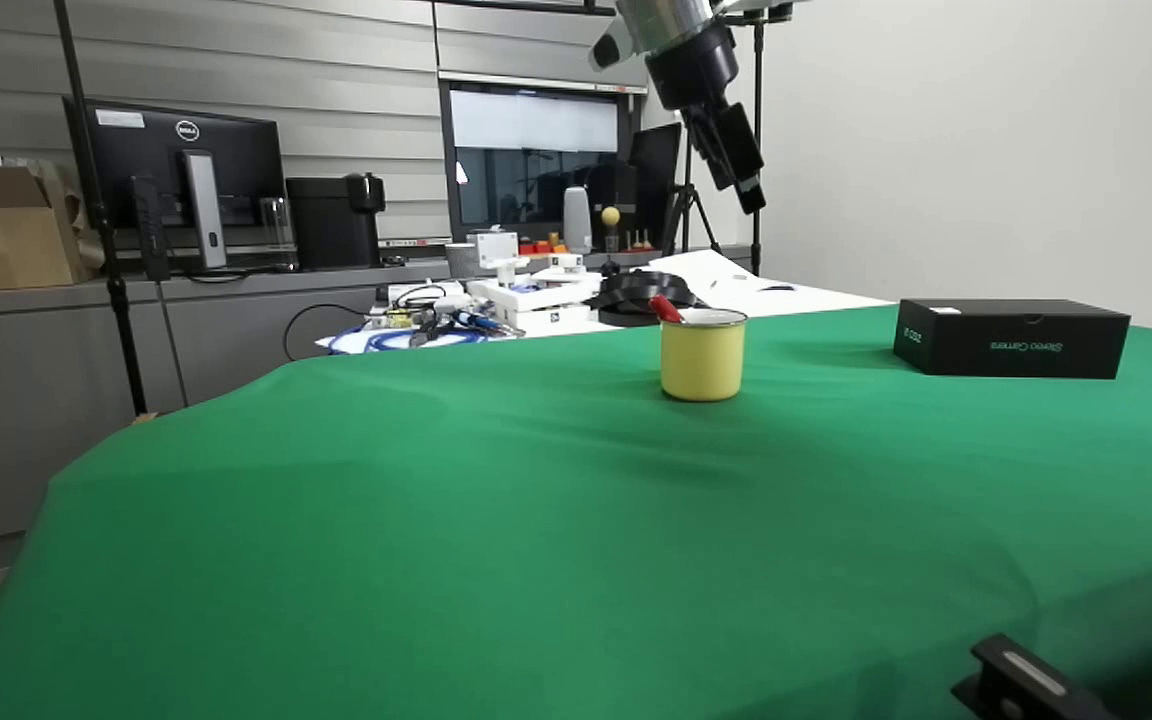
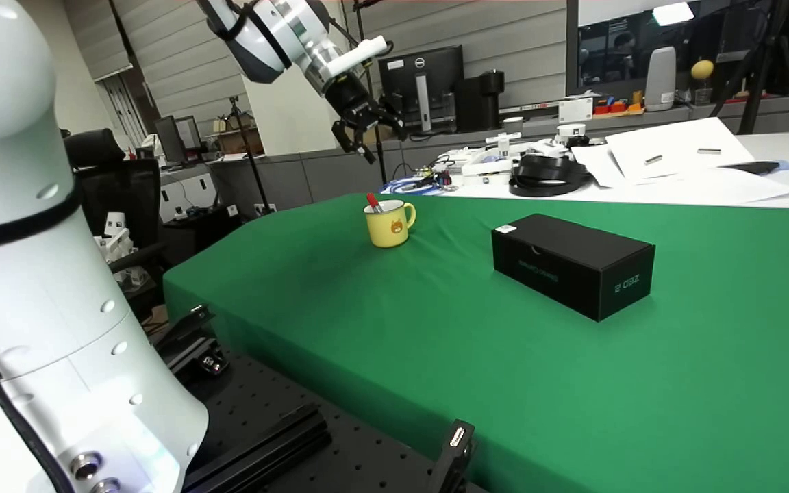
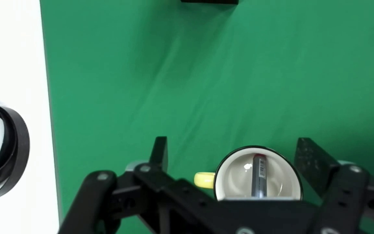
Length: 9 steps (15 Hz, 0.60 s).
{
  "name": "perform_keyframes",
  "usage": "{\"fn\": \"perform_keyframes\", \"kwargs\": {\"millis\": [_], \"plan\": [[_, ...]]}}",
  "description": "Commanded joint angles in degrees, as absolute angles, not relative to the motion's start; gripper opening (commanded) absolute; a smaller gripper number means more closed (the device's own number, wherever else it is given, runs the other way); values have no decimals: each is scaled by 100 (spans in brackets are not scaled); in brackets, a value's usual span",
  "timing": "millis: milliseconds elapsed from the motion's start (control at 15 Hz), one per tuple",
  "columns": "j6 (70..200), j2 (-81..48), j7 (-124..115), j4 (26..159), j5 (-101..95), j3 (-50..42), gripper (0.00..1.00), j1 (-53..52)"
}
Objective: Take the marker out of the cup and put it on the table
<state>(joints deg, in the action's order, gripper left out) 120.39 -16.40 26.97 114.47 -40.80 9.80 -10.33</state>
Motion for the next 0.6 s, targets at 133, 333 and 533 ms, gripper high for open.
{"fn": "perform_keyframes", "kwargs": {"millis": [133, 333, 533], "plan": [[11804, -2602, 2585, 10686, -4420, 949, 100, -1200], [11713, -2892, 2629, 10437, -4345, 970, 100, -1274], [11563, -3081, 2683, 10231, -4216, 1014, 100, -1348]]}}
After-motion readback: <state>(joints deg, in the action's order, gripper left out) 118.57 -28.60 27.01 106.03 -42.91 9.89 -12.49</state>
